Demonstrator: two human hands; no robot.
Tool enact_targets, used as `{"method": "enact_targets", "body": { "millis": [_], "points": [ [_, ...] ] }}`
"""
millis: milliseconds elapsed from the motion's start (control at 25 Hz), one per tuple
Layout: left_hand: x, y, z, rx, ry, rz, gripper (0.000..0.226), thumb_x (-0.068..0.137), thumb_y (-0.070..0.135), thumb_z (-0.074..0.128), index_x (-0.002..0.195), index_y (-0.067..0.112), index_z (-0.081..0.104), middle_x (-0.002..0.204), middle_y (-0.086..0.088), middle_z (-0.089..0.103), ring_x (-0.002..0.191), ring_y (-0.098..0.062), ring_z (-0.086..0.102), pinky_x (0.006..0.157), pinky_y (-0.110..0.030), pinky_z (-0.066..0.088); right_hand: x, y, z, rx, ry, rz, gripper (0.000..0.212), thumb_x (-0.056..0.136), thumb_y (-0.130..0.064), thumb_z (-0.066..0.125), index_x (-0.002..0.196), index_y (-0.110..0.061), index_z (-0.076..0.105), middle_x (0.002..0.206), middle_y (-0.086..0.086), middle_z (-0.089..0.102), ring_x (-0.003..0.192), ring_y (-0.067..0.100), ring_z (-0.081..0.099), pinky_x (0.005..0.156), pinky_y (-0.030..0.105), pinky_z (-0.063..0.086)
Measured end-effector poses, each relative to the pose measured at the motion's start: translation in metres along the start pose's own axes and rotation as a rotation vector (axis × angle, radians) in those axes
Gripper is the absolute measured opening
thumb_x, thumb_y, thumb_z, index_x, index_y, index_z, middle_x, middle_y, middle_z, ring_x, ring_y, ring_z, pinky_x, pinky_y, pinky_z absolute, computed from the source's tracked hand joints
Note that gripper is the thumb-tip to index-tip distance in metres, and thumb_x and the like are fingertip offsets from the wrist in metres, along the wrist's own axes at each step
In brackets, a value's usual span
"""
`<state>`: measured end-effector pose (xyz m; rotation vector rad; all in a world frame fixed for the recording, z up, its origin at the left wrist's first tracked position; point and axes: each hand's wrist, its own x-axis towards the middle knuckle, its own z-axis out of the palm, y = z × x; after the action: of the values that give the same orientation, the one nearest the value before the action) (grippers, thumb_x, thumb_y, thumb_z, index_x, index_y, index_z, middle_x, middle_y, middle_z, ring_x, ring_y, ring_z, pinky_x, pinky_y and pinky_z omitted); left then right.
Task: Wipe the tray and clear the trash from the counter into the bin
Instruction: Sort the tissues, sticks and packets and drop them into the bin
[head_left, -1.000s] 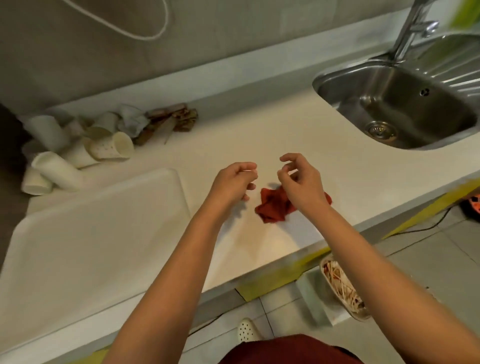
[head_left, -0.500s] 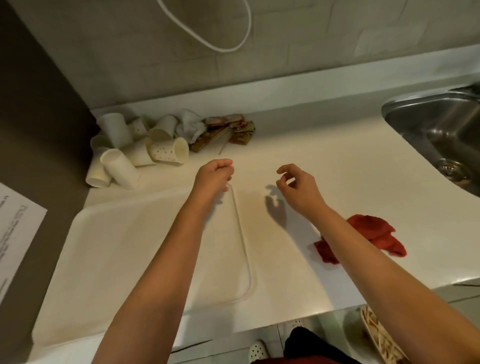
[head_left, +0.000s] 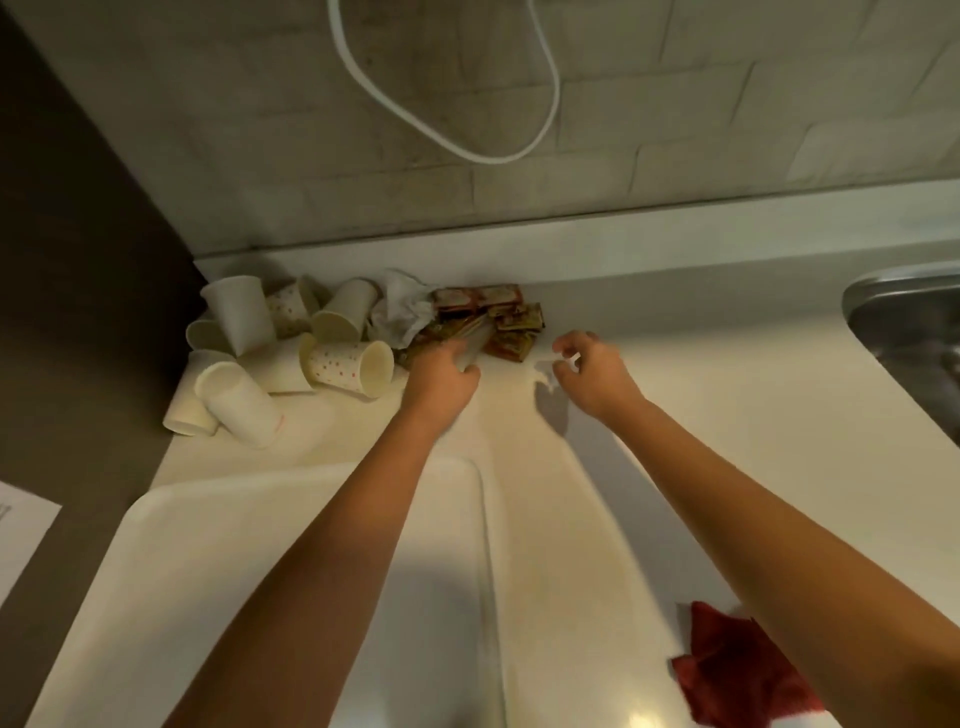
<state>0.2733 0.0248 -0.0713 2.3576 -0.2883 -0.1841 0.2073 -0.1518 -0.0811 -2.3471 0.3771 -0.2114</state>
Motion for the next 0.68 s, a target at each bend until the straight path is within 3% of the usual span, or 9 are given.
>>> {"method": "enact_targets", "body": {
  "millis": [160,360,480,680],
  "points": [
    [0.035,-0.004,0.013,0.22,-0.01,0.126,0.049,0.082,0.017,0.053,0.131,0.018,0.053,0.124,-0.011,0.06,0.111,-0.029,0.057,0.088,-0.032,0.048,0.042,0.004,0.009,-0.139,-0.075,-0.007,0.038,0.092,-0.014,0.048,0.129,-0.009,0.051,0.134,0.013,0.044,0.114,0.033,0.05,0.093,0.036,0.044],
    [0.065,-0.014,0.023,0.512,-0.042,0.078,0.055,0.089,0.025,0.049,0.141,0.014,0.036,0.138,-0.014,0.046,0.122,-0.031,0.048,0.097,-0.038,0.041,0.082,0.001,0.023,-0.275,-0.125,-0.033,0.043,0.092,-0.014,0.045,0.134,-0.011,0.045,0.141,0.01,0.041,0.122,0.034,0.043,0.098,0.039,0.043],
    [0.074,-0.016,0.028,0.615,-0.022,0.081,0.048,0.091,0.028,0.047,0.137,0.015,0.042,0.132,-0.012,0.049,0.118,-0.029,0.05,0.093,-0.038,0.043,0.099,-0.003,0.032,-0.36,-0.179,-0.049,0.045,0.093,-0.019,0.043,0.138,-0.017,0.04,0.144,0.003,0.038,0.128,0.029,0.036,0.101,0.04,0.038],
    [0.088,-0.017,0.031,0.683,-0.01,0.091,0.048,0.093,0.036,0.045,0.136,0.016,0.042,0.133,-0.011,0.045,0.121,-0.029,0.047,0.095,-0.039,0.04,0.108,0.0,0.053,-0.425,-0.107,-0.049,0.042,0.092,-0.03,0.049,0.131,-0.016,0.045,0.133,0.006,0.046,0.122,0.027,0.043,0.098,0.037,0.034]
  ]
}}
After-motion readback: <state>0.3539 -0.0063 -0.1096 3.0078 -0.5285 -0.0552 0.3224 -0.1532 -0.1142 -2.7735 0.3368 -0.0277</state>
